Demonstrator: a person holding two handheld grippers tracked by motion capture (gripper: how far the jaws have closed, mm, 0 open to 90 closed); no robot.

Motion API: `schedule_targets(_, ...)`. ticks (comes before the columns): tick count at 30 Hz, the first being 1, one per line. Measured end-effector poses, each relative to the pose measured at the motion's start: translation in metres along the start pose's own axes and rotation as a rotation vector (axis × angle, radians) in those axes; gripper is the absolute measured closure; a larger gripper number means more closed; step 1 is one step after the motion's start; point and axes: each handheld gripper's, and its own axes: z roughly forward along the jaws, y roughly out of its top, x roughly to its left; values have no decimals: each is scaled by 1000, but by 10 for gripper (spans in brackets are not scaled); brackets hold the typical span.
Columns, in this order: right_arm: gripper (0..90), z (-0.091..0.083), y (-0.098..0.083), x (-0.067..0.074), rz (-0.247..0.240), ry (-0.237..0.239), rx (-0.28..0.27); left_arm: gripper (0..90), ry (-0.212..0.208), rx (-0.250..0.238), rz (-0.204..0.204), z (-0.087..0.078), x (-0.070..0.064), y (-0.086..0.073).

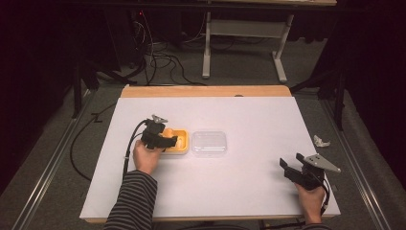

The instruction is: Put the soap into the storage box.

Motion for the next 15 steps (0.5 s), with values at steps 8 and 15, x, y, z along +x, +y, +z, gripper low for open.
schedule_targets(8,288,0,0,0,-3,-1,2,279,12,15,-4,6,1,-1)
schedule_targets(15,288,0,0,0,-6,1,2,279,20,31,-3,9,1,-2)
